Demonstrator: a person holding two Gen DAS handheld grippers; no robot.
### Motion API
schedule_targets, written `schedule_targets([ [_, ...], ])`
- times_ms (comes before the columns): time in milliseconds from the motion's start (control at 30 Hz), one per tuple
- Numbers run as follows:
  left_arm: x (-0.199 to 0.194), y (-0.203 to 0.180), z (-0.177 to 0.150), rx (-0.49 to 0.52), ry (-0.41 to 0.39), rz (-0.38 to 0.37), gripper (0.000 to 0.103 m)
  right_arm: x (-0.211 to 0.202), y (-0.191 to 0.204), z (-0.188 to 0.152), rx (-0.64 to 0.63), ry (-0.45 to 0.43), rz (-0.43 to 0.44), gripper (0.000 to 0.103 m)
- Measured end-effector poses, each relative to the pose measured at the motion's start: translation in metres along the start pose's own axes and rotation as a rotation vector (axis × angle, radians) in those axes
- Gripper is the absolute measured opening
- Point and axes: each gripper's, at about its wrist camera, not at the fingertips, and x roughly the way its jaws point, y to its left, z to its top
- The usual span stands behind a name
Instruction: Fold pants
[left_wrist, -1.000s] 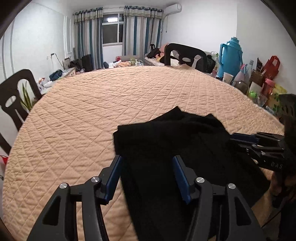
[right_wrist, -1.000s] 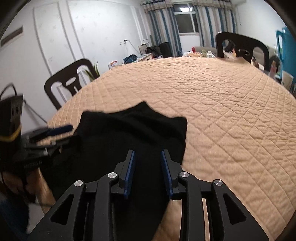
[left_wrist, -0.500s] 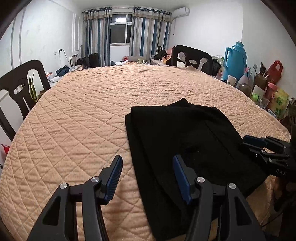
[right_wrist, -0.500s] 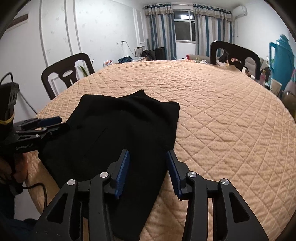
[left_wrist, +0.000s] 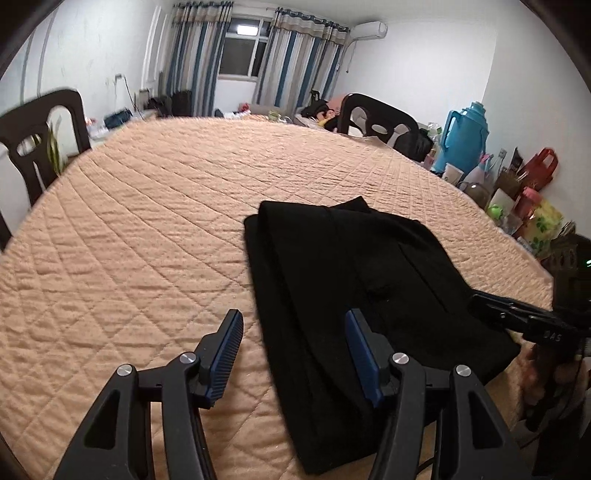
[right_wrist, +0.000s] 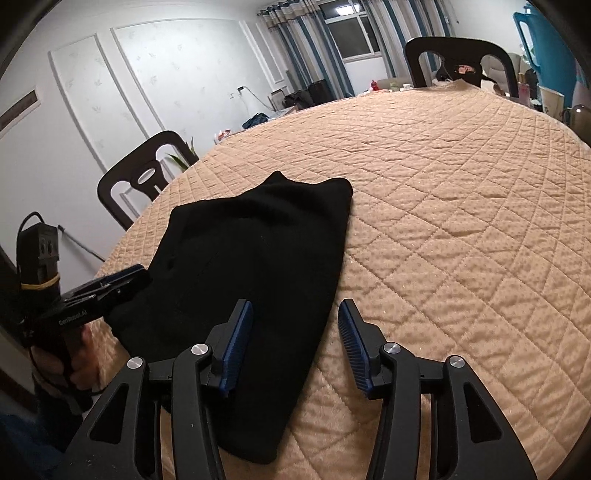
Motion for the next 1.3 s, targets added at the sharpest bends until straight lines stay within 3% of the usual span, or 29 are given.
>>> schedule_targets([
  [167, 0.014, 0.008, 0.009, -0.077, 0.048, -0.076, 0.064, 0.013, -0.003, 0.014, 0.042, 0.031, 0.037, 0.049],
  [433, 0.019, 0.001, 0.011, -0.089, 0.052, -0.062, 0.064, 0.022, 0.006, 0.02, 0.03, 0.037, 0.043, 0.049],
  [667, 0.016, 0.006, 0.007, -0.129, 0.05, -0.07, 0.054, 0.019, -0.002, 0.017, 0.057, 0.04, 0.06, 0.037],
  [900, 0.012, 0.004, 0.016, -0.144, 0.033, -0.075, 0.031, 0.023, 0.002, 0.025, 0.061, 0.029, 0.062, 0.025],
  [1133, -0.001, 0.0, 0.029, -0.114, 0.007, -0.102, 0.024, 0.003, 0.016, 0.036, 0.034, -0.03, 0.128, 0.017],
  [1300, -0.007, 0.008, 0.052, -0.102, -0.04, -0.081, 0.024, 0.007, 0.037, 0.06, -0.018, -0.047, 0.165, 0.016],
])
